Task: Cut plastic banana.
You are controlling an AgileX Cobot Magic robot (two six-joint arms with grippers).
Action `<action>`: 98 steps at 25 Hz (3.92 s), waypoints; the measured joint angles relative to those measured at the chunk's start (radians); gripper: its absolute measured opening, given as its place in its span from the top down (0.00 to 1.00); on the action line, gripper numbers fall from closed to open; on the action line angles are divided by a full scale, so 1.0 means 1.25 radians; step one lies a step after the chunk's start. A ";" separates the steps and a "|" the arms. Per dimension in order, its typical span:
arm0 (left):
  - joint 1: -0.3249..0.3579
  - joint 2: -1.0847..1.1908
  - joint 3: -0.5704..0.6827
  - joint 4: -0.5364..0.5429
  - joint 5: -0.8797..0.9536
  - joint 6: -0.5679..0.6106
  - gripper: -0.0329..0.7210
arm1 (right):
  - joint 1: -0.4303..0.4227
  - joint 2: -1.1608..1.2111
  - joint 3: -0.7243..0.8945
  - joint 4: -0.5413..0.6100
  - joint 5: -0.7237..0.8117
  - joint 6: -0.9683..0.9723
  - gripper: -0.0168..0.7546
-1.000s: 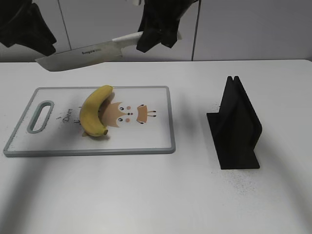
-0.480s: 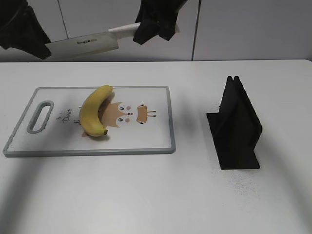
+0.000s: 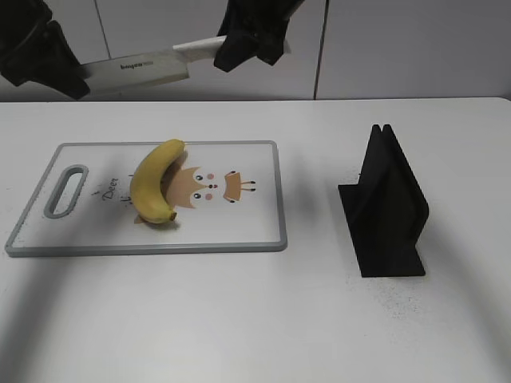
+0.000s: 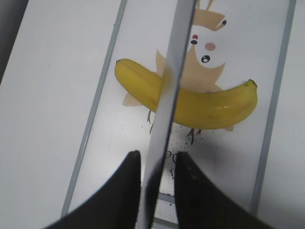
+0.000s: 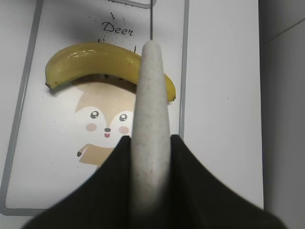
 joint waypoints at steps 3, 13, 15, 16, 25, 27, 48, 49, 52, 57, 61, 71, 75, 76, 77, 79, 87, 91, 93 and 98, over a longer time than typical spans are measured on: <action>0.000 0.000 0.000 0.000 -0.001 0.000 0.83 | 0.000 0.001 0.000 0.000 0.001 -0.001 0.77; -0.015 0.000 0.000 0.034 -0.004 -0.015 0.93 | 0.000 0.001 0.000 -0.017 0.007 0.042 0.77; -0.032 0.001 0.000 0.073 -0.009 -0.032 0.94 | 0.004 0.002 0.000 -0.039 0.011 0.068 0.77; -0.041 0.005 -0.001 0.095 -0.015 -0.045 0.94 | 0.007 0.003 0.000 -0.052 0.011 0.080 0.77; -0.058 0.050 -0.001 0.126 -0.011 -0.077 0.94 | 0.035 0.018 0.066 -0.148 0.002 0.141 0.77; -0.058 0.054 -0.001 0.127 -0.005 -0.078 0.94 | 0.038 0.018 0.076 -0.159 0.000 0.145 0.77; -0.058 0.187 0.007 0.118 -0.042 -0.099 0.93 | 0.038 0.133 0.079 -0.187 -0.009 0.156 0.77; -0.059 0.211 0.018 0.117 -0.067 -0.112 0.93 | 0.039 0.162 0.078 -0.194 -0.017 0.160 0.77; -0.063 0.269 0.054 0.103 -0.119 -0.130 0.91 | 0.055 0.232 0.072 -0.254 -0.040 0.169 0.77; -0.072 0.269 0.090 0.123 -0.172 -0.141 0.91 | 0.078 0.241 0.057 -0.306 -0.040 0.176 0.77; -0.077 0.239 0.098 0.138 -0.176 -0.148 0.91 | 0.082 0.230 0.049 -0.317 -0.033 0.207 0.77; -0.082 0.055 0.088 0.191 -0.137 -0.159 0.92 | 0.091 0.098 0.062 -0.322 -0.031 0.226 0.77; -0.082 0.031 0.088 0.188 -0.133 -0.159 0.92 | 0.092 0.079 0.062 -0.325 -0.031 0.224 0.77; -0.082 0.030 0.088 0.188 -0.131 -0.159 0.92 | 0.092 0.078 0.062 -0.325 -0.031 0.220 0.77; -0.082 0.030 0.088 0.187 -0.128 -0.159 0.92 | 0.092 0.078 0.062 -0.325 -0.030 0.218 0.77; -0.082 0.030 0.088 0.186 -0.121 -0.160 0.92 | 0.092 0.078 0.062 -0.325 -0.029 0.213 0.77; -0.081 0.030 0.088 0.176 -0.119 -0.175 0.82 | 0.092 0.078 0.062 -0.324 -0.022 0.192 0.77; -0.075 0.028 0.088 0.136 -0.152 -0.188 0.36 | 0.089 0.078 0.065 -0.336 -0.010 0.188 0.77; -0.075 0.021 0.088 0.123 -0.187 -0.219 0.17 | 0.088 0.078 0.065 -0.338 -0.009 0.186 0.77; -0.073 -0.018 0.067 0.118 -0.219 -0.310 0.08 | 0.088 0.078 0.065 -0.336 -0.008 0.189 0.77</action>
